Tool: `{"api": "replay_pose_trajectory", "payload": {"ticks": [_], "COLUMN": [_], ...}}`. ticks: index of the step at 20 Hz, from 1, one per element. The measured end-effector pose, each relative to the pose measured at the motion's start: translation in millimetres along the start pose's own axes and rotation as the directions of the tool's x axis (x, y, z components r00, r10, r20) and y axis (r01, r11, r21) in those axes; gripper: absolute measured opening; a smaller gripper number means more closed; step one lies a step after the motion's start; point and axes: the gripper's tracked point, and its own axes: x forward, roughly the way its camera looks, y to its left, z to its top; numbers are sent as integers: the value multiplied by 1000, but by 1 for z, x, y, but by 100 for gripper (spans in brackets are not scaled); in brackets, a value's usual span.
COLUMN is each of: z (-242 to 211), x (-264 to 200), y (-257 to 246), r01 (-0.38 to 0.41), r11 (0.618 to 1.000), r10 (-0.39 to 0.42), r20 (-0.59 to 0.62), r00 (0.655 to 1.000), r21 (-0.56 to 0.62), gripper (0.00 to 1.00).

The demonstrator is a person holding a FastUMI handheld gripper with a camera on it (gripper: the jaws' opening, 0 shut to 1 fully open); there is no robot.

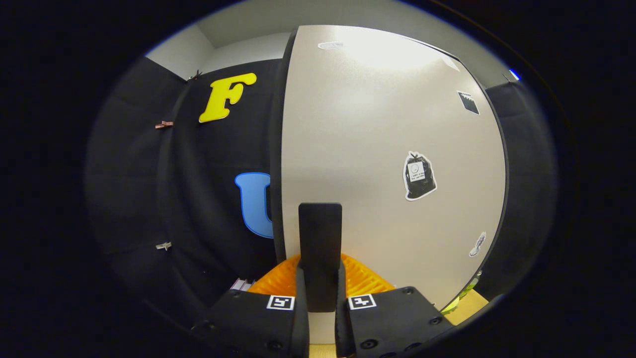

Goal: Open the shoe cabinet door, grab the shoes and put them into the shoe cabinet, then close the shoe cabinet door.

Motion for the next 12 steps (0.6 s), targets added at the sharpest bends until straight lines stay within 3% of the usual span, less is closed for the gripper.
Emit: {"api": "replay_pose_trajectory", "payload": {"ticks": [12], "z": [16], "x": [-87], "y": [-14], "r01": [-188], "r11": [981], "r10": [188], "r20": [0], "r00": [982], "r21": [52], "gripper": [24]}}
